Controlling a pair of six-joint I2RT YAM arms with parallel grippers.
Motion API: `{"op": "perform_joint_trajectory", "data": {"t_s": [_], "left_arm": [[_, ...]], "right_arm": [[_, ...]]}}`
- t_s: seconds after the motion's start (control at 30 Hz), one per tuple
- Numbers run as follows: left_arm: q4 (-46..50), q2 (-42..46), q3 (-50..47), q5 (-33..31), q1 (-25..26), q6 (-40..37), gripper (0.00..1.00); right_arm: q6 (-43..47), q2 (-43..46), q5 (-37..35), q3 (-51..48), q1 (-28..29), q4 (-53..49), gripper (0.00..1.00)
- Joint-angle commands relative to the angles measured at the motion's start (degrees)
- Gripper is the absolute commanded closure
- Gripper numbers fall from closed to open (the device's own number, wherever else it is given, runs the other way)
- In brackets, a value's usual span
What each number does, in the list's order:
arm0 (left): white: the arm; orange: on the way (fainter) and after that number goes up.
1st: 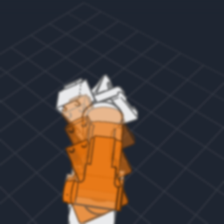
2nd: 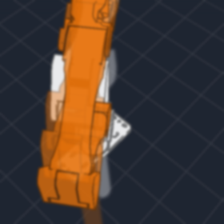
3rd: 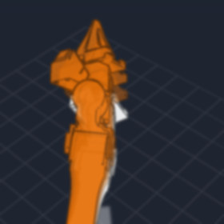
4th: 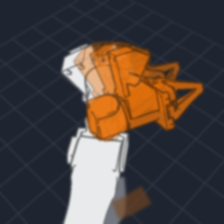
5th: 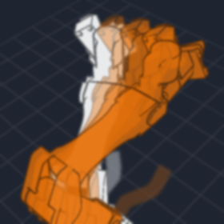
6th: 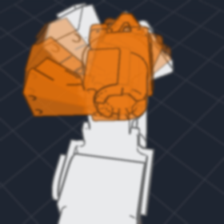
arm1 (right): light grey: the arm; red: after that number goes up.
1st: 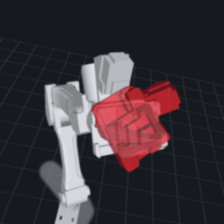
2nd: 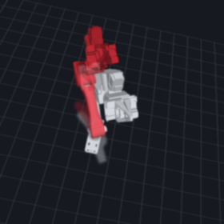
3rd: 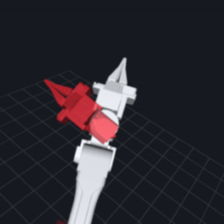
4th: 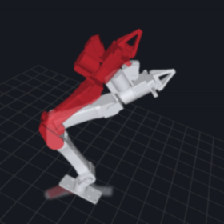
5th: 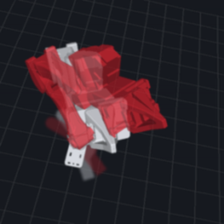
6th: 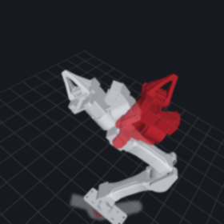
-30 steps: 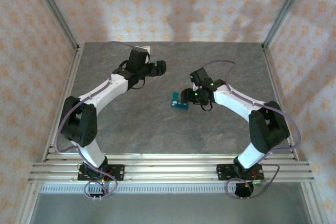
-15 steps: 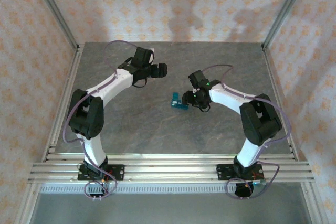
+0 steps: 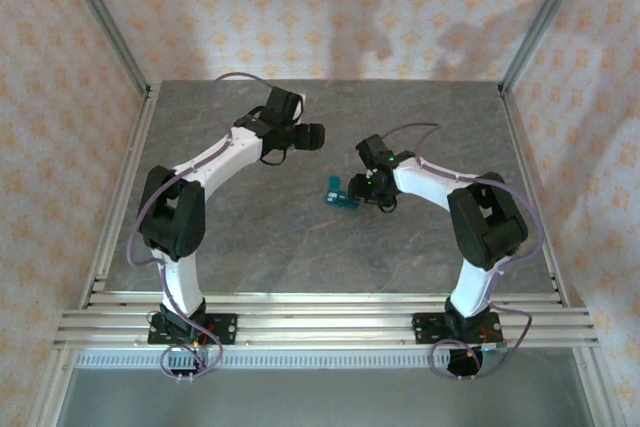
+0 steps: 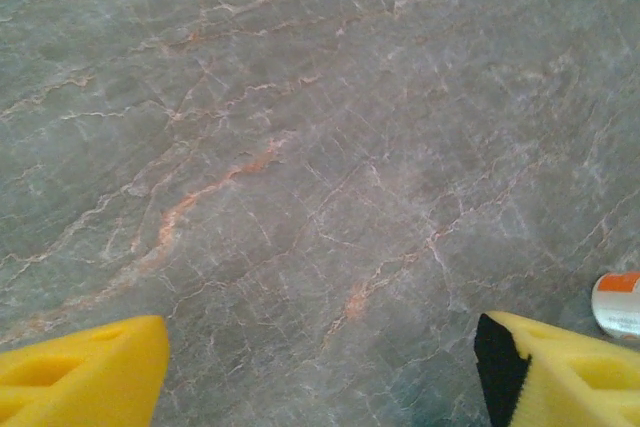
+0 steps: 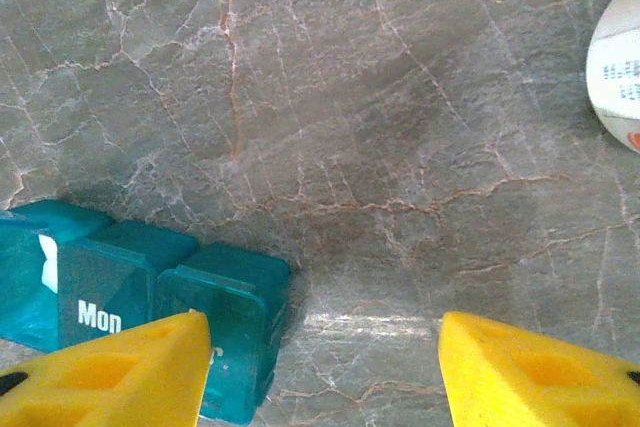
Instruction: Sort the pills into containers
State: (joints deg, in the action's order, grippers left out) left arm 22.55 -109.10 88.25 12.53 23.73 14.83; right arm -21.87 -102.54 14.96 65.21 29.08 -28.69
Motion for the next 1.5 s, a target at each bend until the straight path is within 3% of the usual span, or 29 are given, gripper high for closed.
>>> {"op": "perform_joint_trajectory", "data": {"t_s": [0.0, 0.17, 0.33, 0.77, 1.47], "left_arm": [[4.1, -2.9, 3.1, -1.5, 1.1, -2.3, 0.28], [6.0, -6.0, 5.9, 0.8, 1.8, -2.5, 0.7], [6.6, -8.6, 7.7, 2.7, 2.3, -2.1, 1.0], [12.9, -17.5, 15.6, 7.0, 5.4, -2.5, 1.0], [13.0, -13.8, 11.0, 11.3, 6.5, -2.7, 1.0]], "right_arm": [[0.0, -1.1, -2.3, 0.8, -0.3, -1.4, 0.4], [0.0, -1.5, -2.3, 0.7, -0.3, -1.5, 0.41], [-0.2, -1.6, -2.3, 0.4, -0.3, -1.5, 0.41], [-0.4, -2.3, -2.8, 0.4, -0.3, -1.7, 0.42], [-1.0, -2.6, -3.6, 0.6, -0.3, -2.3, 0.43]]}}
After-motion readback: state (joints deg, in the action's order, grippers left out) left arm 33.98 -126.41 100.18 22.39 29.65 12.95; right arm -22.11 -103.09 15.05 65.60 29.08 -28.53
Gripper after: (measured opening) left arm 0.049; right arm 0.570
